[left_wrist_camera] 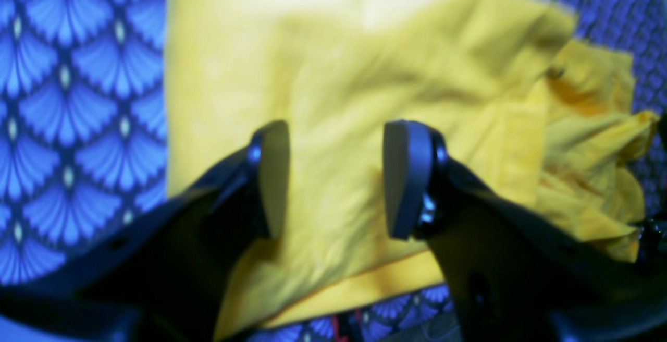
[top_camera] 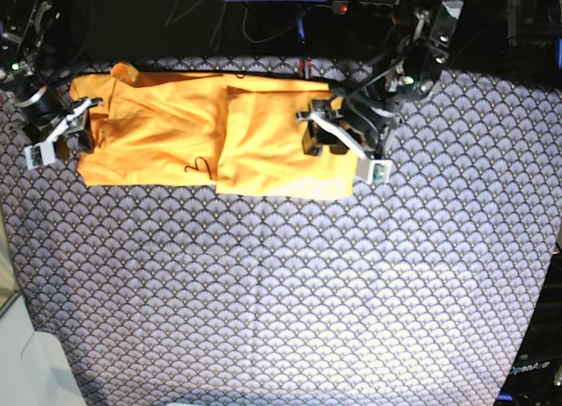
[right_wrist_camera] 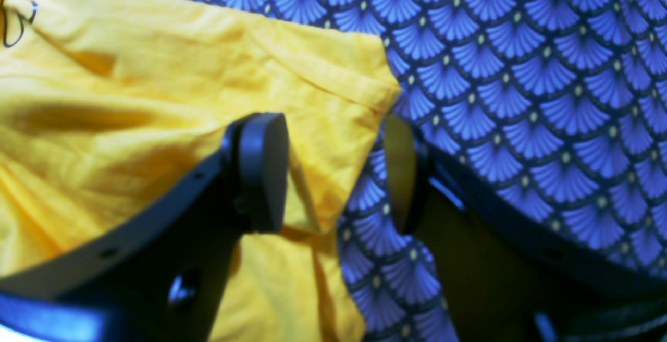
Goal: Fold the T-shirt properly
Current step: 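Release the folded end and hold the left gripper beside the shirt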
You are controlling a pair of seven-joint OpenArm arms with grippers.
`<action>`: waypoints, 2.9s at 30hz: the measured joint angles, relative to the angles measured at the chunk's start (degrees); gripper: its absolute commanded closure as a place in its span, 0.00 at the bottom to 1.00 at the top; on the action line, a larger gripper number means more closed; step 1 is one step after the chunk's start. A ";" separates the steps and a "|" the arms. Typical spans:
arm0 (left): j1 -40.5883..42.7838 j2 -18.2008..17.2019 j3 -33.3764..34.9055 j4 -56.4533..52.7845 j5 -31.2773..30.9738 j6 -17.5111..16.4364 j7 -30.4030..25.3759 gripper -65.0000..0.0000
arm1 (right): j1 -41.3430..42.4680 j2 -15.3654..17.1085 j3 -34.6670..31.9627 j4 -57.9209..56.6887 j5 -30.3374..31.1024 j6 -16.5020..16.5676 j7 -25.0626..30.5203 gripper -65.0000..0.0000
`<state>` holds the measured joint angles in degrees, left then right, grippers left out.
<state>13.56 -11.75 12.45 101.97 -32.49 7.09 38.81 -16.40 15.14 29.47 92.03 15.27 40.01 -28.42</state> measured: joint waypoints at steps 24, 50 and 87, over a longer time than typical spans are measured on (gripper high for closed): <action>-1.53 0.33 -0.02 -4.48 0.00 0.02 0.02 0.56 | 3.61 0.26 6.40 0.17 21.09 -0.17 -23.02 0.52; -1.55 0.33 -0.02 -4.50 0.02 0.00 0.02 0.56 | 2.38 4.72 2.49 -7.93 31.69 -0.20 -22.62 0.51; -1.27 0.31 0.07 -4.04 0.00 0.02 0.20 0.56 | 5.03 7.13 -5.77 -19.12 29.35 -0.37 -13.09 0.52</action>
<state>12.29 -11.44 12.51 97.93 -32.49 7.11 39.00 -11.38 22.26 23.70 72.90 44.62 39.64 -41.52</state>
